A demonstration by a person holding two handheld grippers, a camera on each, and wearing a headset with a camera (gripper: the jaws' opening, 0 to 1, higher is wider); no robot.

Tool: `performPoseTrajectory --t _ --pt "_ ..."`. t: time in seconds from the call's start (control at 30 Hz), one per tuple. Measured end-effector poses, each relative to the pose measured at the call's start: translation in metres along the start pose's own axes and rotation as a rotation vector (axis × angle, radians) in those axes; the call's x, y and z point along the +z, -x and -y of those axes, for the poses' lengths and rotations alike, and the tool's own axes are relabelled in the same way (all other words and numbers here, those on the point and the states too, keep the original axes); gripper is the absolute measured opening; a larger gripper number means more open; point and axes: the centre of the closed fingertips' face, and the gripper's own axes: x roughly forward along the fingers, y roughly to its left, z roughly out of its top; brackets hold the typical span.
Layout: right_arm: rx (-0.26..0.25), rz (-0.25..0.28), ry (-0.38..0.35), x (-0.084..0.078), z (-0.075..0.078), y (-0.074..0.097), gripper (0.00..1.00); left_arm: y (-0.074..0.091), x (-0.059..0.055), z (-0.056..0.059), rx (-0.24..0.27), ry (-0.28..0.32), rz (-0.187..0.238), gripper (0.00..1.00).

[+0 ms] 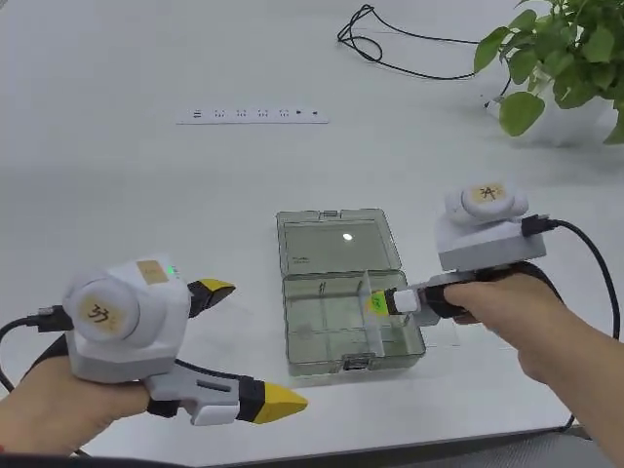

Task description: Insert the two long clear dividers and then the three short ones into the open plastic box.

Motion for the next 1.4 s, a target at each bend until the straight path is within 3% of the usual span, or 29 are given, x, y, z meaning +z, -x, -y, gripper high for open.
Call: performPoseTrajectory --t 0.43,0.8,1.4 --pt "0.049 0.059 0.175 0.001 -0.004 0.027 0.33 0.011 -0.003 -0.011 0.071 0.035 -0.014 0.98" --pt "0.098 0.073 0.372 -0.011 -0.004 0.044 0.56 0.020 -0.013 -0.023 0.146 0.082 -0.057 0.96" --pt "0.194 0.158 0.553 -0.031 0.007 0.067 0.79 0.028 -0.053 -0.046 0.273 0.205 -0.205 0.80"
